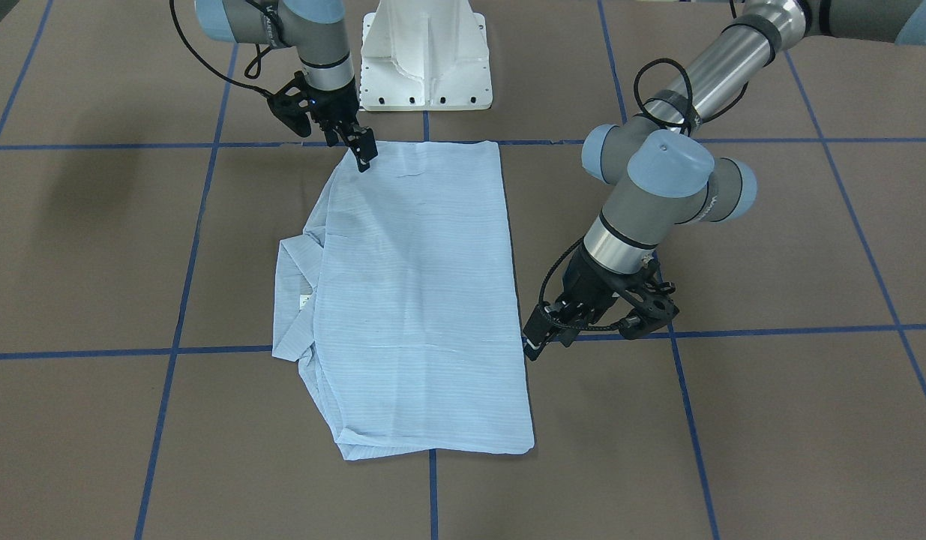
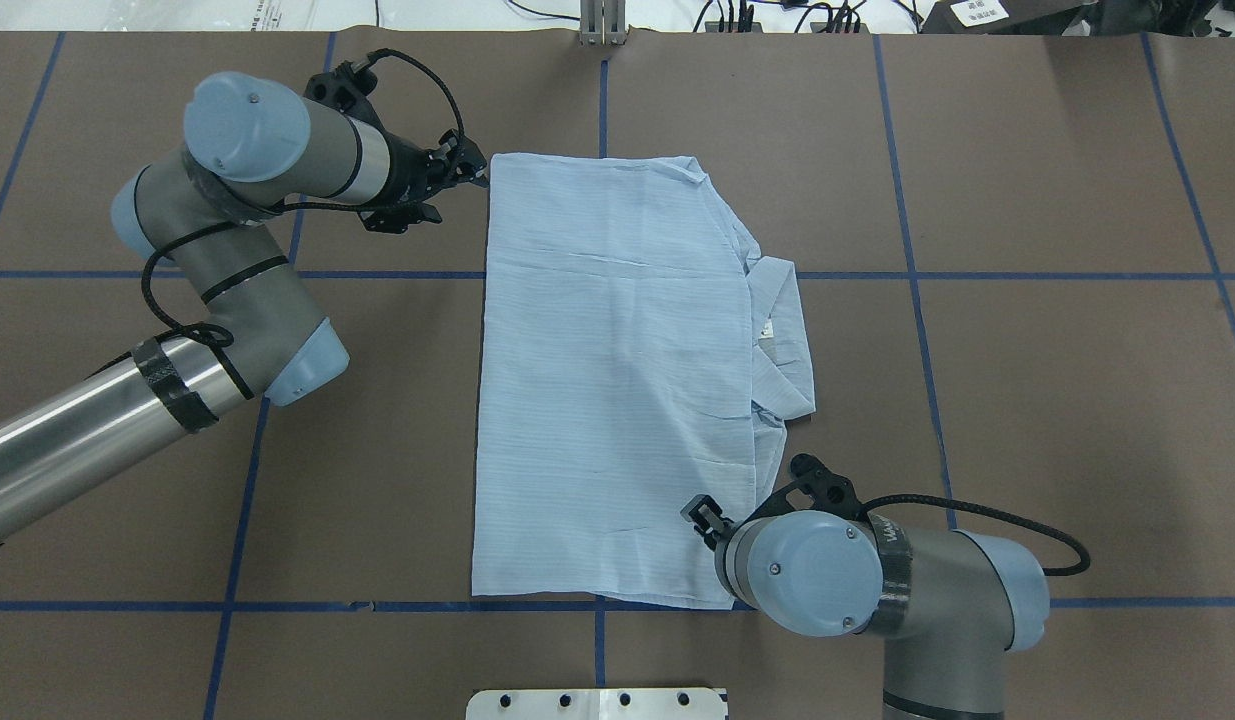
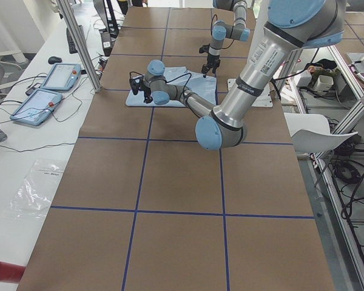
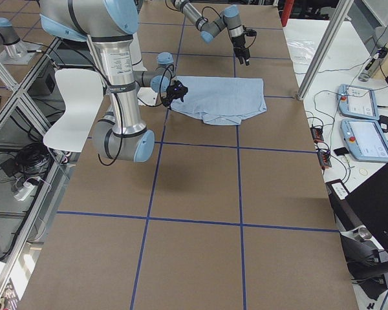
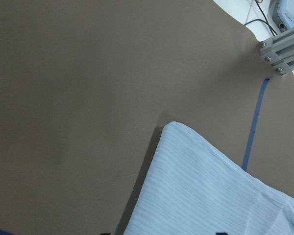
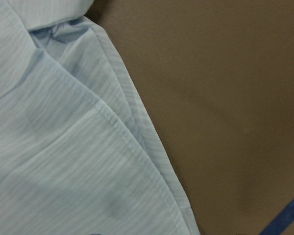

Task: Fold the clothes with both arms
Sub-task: 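Move the left gripper to the near corner beside the right gripper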

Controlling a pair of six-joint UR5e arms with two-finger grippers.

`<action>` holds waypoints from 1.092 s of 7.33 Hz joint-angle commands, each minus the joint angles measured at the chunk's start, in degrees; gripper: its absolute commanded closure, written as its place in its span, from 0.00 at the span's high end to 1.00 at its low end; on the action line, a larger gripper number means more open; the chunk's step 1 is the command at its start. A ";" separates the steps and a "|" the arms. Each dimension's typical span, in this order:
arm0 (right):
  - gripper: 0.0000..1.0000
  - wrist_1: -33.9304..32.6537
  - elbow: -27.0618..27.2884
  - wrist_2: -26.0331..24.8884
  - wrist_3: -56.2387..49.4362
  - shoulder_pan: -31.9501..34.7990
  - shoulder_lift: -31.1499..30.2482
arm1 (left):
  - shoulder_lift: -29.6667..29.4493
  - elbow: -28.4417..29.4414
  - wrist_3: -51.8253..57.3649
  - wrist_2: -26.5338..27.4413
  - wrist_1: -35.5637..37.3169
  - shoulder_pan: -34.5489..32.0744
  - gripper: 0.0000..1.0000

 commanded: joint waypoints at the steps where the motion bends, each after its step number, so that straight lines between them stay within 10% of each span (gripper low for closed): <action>1: 0.88 4.49 -1.68 0.24 0.34 0.30 -0.07 | 0.16 -0.22 0.00 0.00 0.00 0.03 0.77; 4: 0.43 3.62 -1.42 0.50 0.43 0.48 -0.42 | 0.16 -0.48 -0.09 0.00 0.00 0.03 0.77; 5: 0.00 3.44 -1.15 0.59 0.43 0.57 -0.33 | 0.07 -0.57 -0.61 0.00 0.00 0.03 0.77; 8: 0.00 3.44 -0.72 0.68 0.43 0.92 -0.33 | 0.07 -0.57 -1.32 0.00 0.00 0.21 0.77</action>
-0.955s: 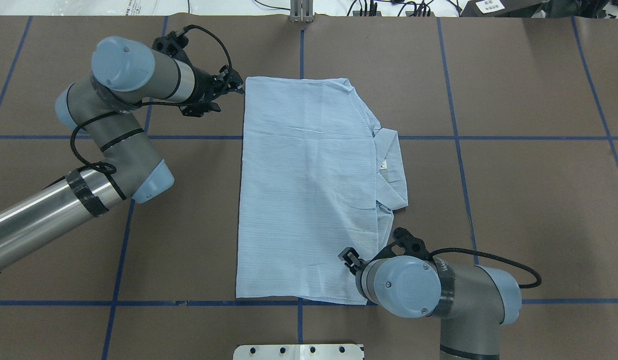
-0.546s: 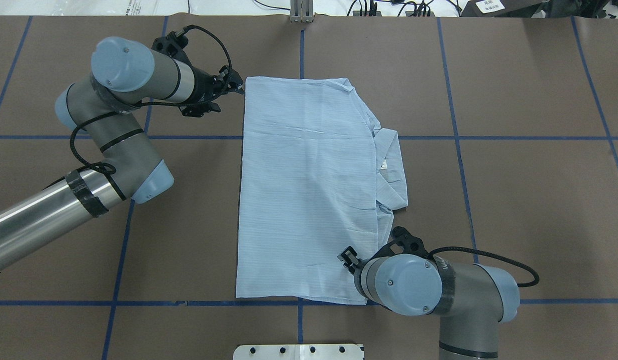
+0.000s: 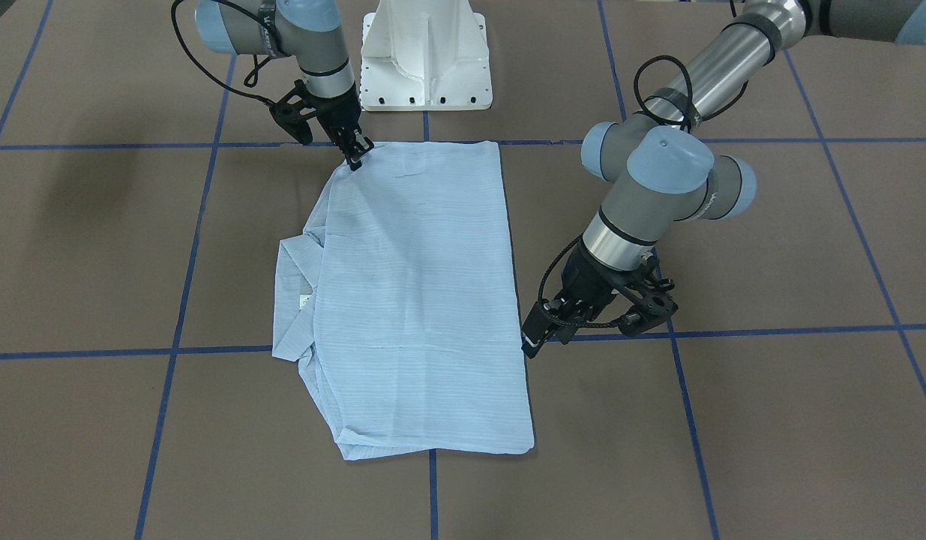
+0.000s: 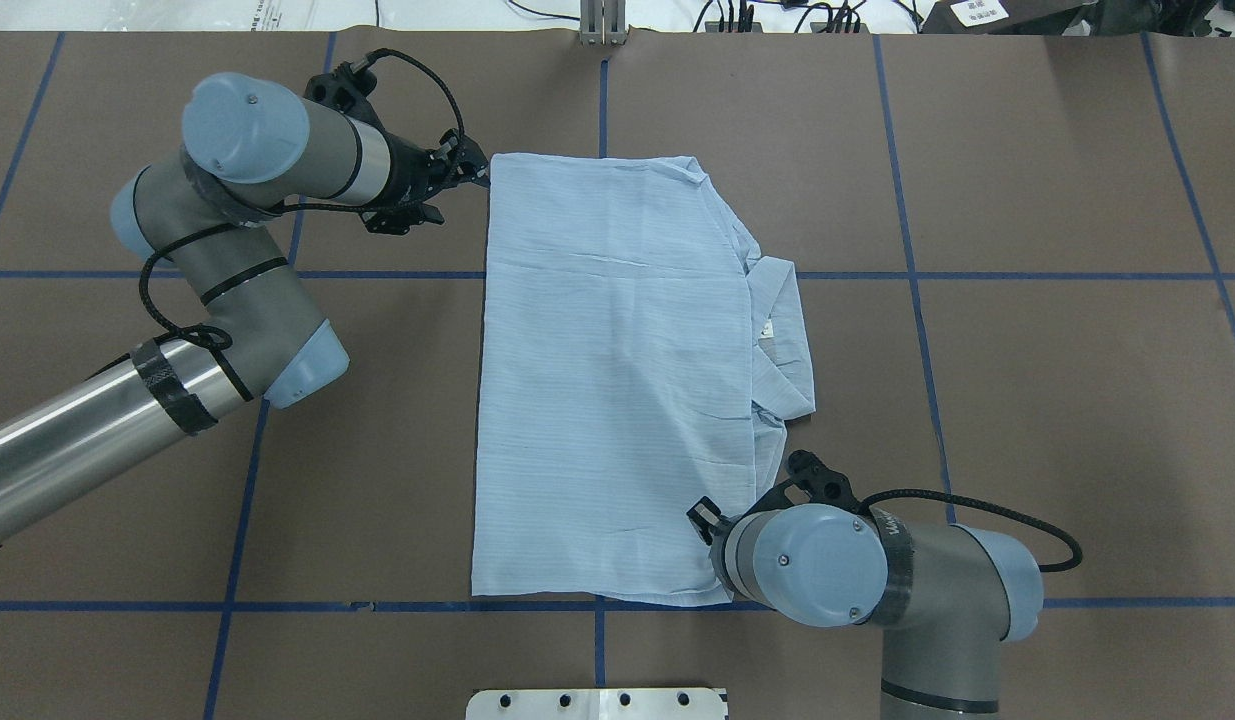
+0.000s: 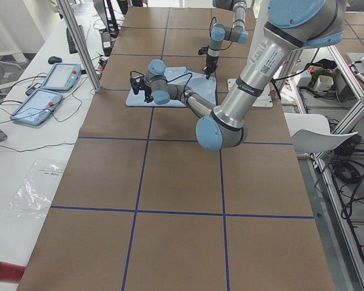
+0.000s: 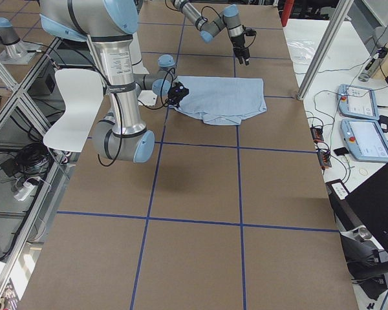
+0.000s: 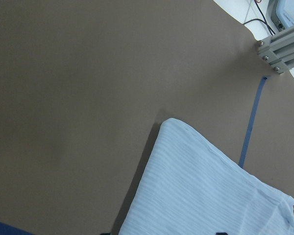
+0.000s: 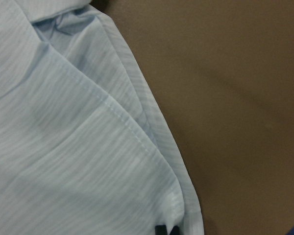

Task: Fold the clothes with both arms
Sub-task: 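Move the left gripper to the near corner beside the right gripper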

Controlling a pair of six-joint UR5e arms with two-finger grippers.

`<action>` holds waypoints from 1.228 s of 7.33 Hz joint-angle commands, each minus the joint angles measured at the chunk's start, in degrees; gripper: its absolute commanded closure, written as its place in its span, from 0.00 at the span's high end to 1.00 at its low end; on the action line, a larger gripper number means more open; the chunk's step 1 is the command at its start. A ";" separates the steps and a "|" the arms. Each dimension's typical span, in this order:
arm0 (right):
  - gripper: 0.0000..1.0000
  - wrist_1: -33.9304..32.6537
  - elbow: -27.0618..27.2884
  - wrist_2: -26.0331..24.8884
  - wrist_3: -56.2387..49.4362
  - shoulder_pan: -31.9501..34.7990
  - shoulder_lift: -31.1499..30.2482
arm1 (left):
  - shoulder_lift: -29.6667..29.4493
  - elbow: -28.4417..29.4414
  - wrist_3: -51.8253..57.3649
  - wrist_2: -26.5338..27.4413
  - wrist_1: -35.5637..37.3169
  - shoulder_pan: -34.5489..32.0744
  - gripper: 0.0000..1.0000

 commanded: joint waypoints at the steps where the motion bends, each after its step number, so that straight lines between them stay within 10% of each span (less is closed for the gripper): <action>1: 0.00 -2.62 2.57 0.21 0.00 0.32 -0.03 | -0.01 -0.62 -0.34 0.00 0.00 0.16 0.77; 6: 0.00 -5.37 4.00 0.21 0.00 0.23 -0.03 | 8.74 -16.21 -6.30 -0.18 0.87 3.92 0.77; 9: 0.00 -5.37 4.35 0.30 -0.09 0.40 -0.29 | 19.57 -27.24 -17.53 12.69 2.80 22.15 0.77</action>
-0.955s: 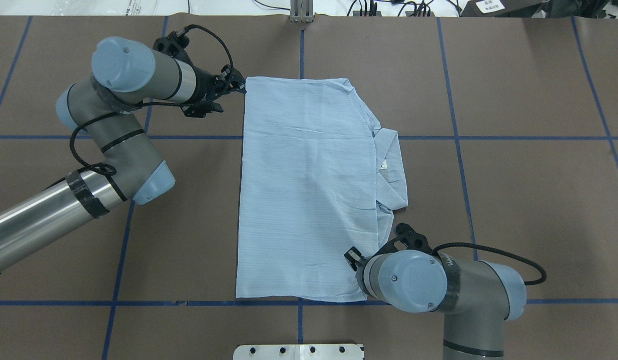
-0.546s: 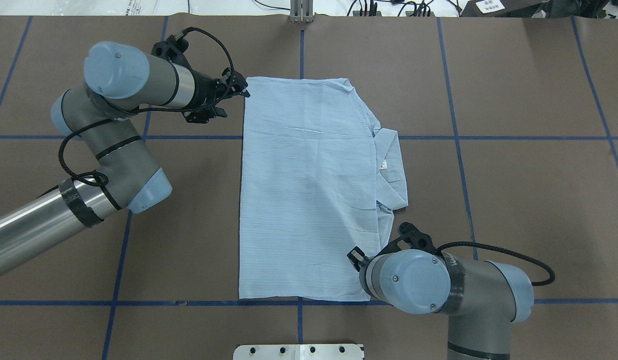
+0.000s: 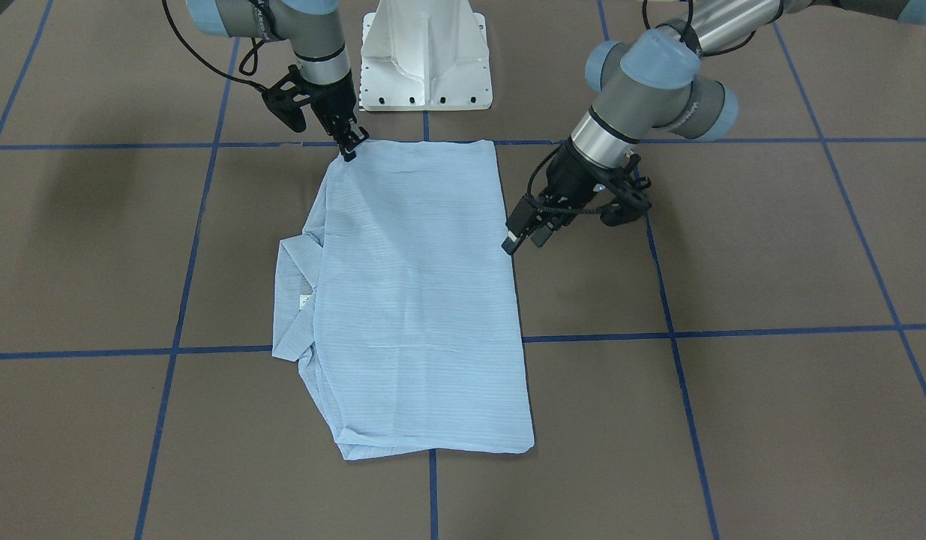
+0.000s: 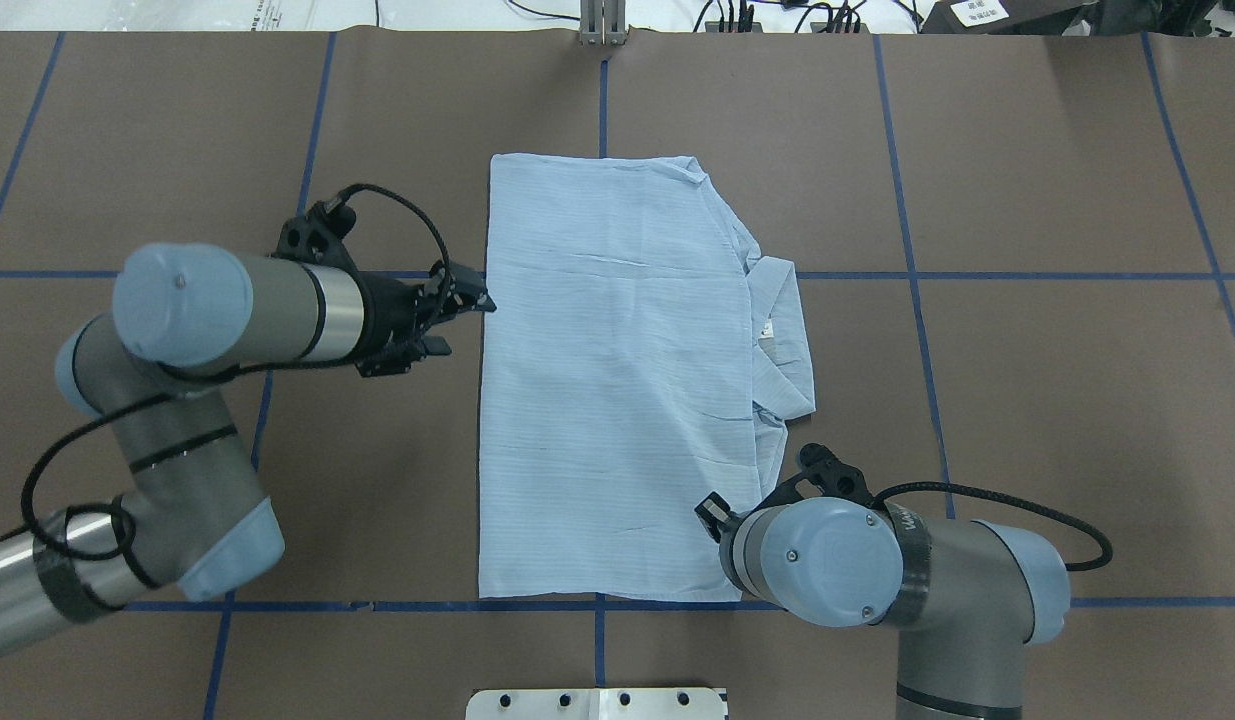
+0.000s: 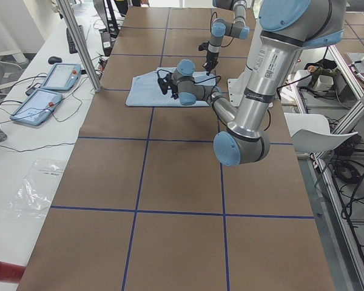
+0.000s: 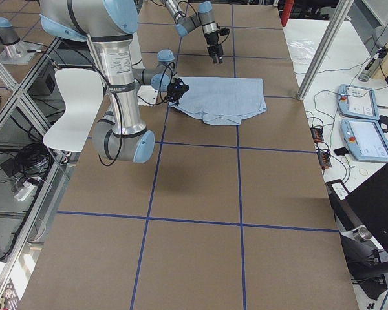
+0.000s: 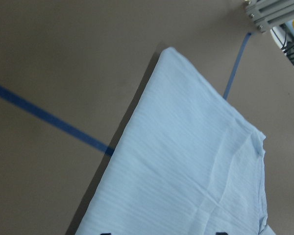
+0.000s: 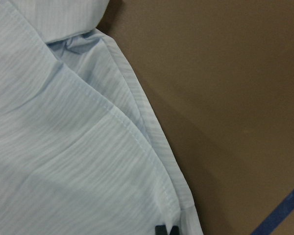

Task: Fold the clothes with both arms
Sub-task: 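Move the left gripper to the near corner beside the right gripper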

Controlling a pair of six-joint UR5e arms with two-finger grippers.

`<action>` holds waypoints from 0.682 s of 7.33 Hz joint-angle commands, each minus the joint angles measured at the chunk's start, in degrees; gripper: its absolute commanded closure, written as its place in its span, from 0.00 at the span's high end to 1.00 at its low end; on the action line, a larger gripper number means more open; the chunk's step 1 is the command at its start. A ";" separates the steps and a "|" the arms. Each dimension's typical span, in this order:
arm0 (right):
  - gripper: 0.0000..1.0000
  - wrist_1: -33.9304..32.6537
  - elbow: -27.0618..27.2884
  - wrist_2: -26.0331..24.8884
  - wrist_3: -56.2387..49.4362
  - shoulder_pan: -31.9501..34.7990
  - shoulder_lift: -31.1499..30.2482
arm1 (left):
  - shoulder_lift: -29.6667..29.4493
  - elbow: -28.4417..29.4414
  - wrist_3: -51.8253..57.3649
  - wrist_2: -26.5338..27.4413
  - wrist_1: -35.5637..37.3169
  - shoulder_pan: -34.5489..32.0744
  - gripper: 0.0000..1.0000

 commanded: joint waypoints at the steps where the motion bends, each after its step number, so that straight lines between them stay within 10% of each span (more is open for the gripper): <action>1: 0.00 0.09 0.40 0.03 -0.04 0.06 -0.10 | 3.70 -5.15 -6.34 11.55 5.98 13.62 0.76; 5: 0.00 0.09 0.85 0.03 0.05 0.06 -0.10 | 3.96 -6.05 -11.37 16.88 8.93 21.76 0.71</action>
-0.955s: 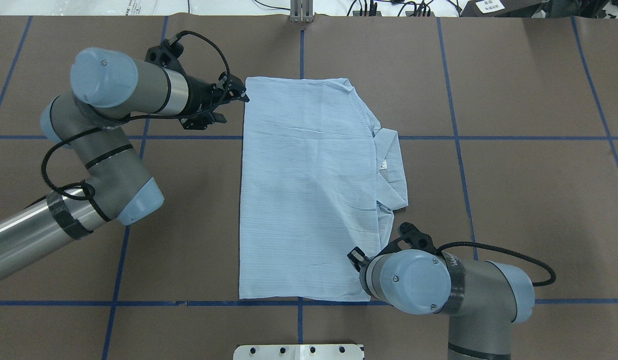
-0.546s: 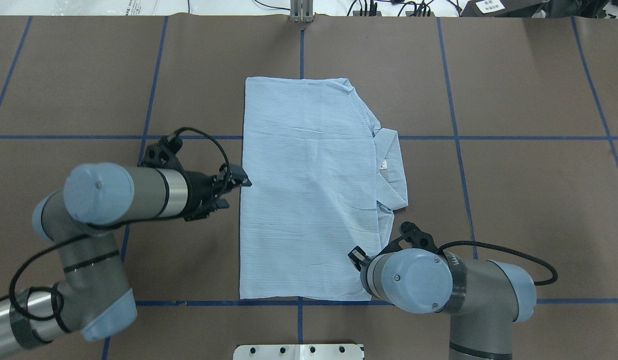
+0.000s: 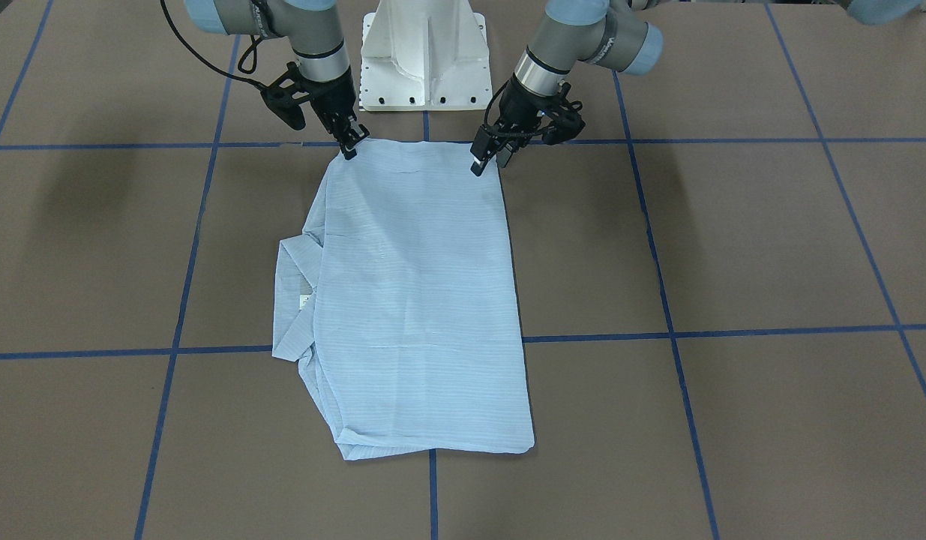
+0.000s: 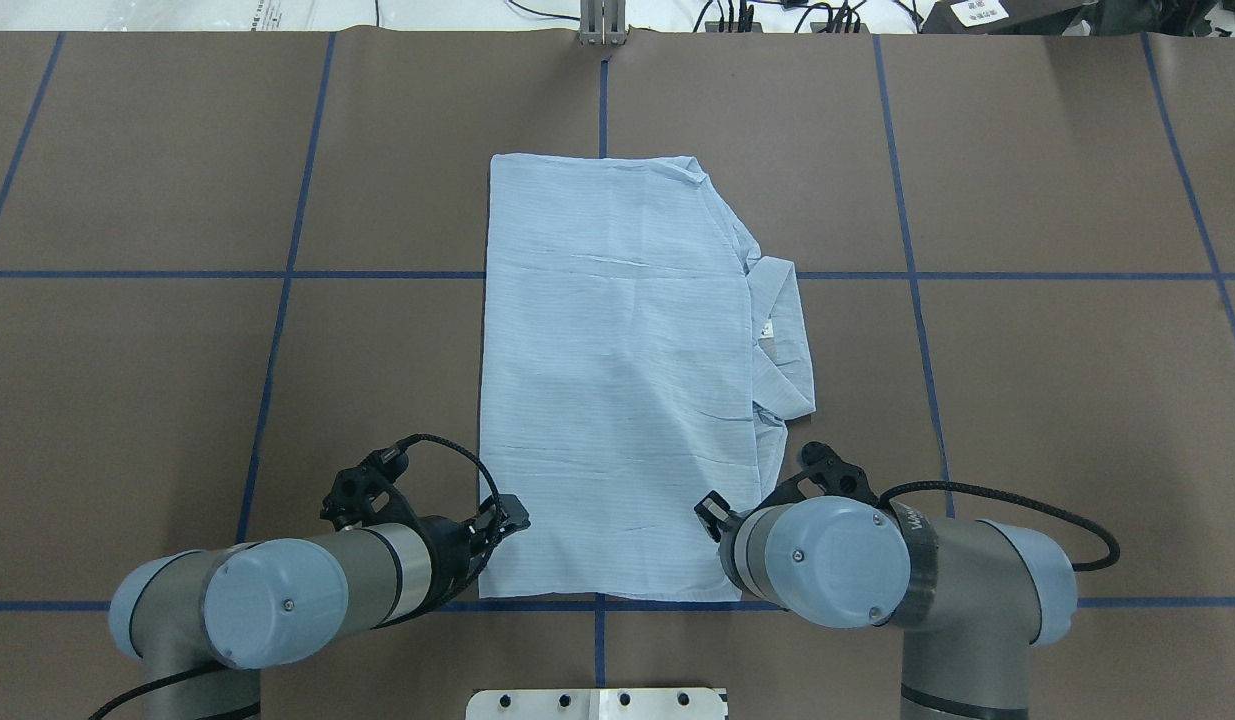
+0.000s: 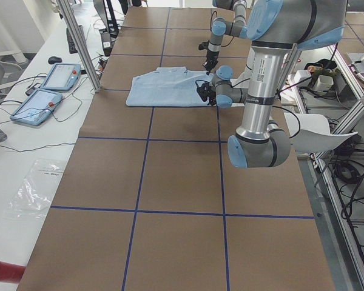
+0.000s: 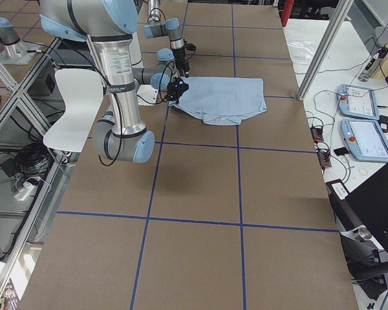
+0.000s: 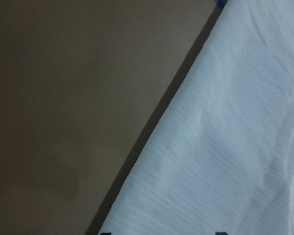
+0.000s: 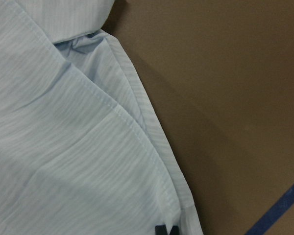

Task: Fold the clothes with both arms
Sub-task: 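Grasp the near edge of the shirt with both grippers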

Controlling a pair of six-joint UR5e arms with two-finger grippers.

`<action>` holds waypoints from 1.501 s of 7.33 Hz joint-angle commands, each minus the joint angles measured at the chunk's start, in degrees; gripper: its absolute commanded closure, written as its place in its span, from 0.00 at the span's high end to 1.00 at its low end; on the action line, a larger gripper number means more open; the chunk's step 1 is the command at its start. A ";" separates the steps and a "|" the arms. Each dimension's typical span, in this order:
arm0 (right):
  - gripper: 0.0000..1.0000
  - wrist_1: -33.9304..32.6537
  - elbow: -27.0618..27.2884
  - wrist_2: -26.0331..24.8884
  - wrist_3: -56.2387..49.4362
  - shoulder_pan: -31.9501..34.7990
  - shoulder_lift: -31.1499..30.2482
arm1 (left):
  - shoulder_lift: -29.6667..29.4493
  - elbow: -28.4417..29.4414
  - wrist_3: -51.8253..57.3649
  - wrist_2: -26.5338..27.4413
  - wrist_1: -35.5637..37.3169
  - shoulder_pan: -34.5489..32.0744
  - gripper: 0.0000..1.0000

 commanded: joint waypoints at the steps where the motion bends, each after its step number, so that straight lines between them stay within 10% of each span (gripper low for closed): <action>1: 0.00 0.00 0.05 0.00 0.00 0.00 0.08 | 0.07 -0.89 -0.60 0.87 1.56 1.54 0.69; 11: 0.00 0.00 -0.03 0.00 0.09 0.00 0.25 | -0.02 -2.74 -0.78 0.61 10.98 3.65 0.56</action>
